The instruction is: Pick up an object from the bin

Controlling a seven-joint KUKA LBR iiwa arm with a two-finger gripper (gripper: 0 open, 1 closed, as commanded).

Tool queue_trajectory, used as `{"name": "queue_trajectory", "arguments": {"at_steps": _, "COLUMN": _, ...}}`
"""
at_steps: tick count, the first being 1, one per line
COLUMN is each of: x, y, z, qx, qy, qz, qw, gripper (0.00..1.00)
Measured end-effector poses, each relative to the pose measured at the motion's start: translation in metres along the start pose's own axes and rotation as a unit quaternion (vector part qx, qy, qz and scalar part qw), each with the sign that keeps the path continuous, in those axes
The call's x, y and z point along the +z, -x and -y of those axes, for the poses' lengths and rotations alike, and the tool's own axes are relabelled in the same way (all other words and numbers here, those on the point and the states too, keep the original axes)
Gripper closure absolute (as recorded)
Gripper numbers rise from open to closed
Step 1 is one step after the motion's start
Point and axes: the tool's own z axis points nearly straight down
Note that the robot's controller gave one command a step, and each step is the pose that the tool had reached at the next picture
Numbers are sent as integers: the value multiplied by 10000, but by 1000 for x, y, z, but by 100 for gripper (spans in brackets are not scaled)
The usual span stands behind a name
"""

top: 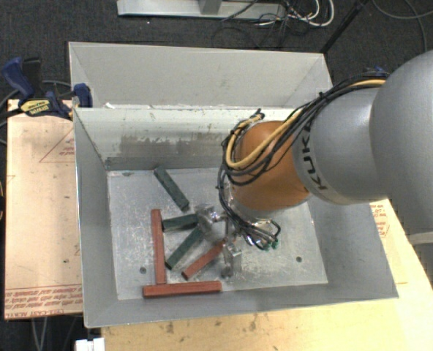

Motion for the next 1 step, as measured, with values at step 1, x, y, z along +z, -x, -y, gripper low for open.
{"name": "queue_trajectory", "arguments": {"at_steps": 1, "x": -1, "y": 0, "z": 0, "qx": 0, "qy": -3, "qz": -4, "qw": 10000, "gripper": 100}}
